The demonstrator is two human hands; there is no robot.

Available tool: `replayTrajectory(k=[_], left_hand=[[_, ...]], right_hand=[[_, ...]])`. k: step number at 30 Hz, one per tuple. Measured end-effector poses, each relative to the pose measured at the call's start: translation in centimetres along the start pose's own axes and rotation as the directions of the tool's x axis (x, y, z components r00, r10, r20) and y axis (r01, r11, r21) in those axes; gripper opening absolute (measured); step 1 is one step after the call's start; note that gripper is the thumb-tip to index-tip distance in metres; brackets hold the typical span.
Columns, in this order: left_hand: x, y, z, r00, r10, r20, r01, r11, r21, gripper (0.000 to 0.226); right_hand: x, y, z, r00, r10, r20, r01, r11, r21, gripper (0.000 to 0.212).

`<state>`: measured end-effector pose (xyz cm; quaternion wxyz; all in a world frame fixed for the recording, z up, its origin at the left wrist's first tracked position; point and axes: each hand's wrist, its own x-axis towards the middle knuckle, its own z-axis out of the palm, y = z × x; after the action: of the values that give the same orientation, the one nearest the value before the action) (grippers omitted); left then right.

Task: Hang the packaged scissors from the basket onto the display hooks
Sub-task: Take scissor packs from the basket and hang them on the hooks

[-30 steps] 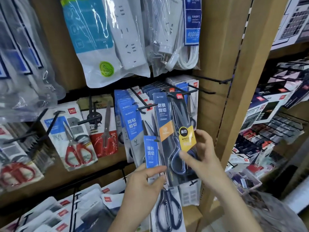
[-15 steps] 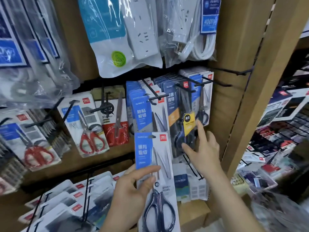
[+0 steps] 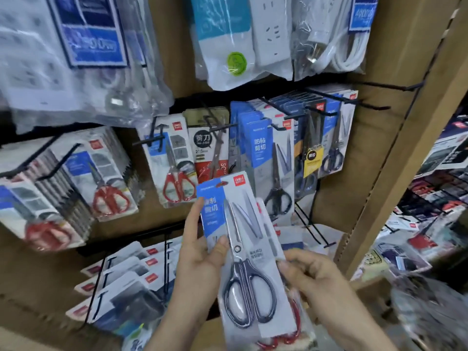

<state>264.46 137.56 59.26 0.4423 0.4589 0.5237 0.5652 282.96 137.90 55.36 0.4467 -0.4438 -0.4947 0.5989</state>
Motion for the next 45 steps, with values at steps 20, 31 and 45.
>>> replayTrajectory(k=[20,31,45], left_hand=[[-6.3,-0.8,-14.2,0.999,-0.032,0.042,0.022,0.974,0.226,0.032],[-4.9,1.2,-19.7,0.969,-0.043,-0.245,0.065,0.994,0.085,0.038],[-3.5,-1.1,-24.8,0.913,-0.057,-0.404,0.165,0.957,0.238,0.023]], right_hand=[[-5.1,-0.6,16.5,0.914,-0.24,-0.328,0.196,0.967,-0.161,0.019],[-1.7,-0.1,20.7,0.995,-0.089,0.047,0.098,0.969,-0.225,0.019],[2.7,-0.5,24.9,0.979,-0.136,0.149,0.162,0.97,-0.179,0.021]])
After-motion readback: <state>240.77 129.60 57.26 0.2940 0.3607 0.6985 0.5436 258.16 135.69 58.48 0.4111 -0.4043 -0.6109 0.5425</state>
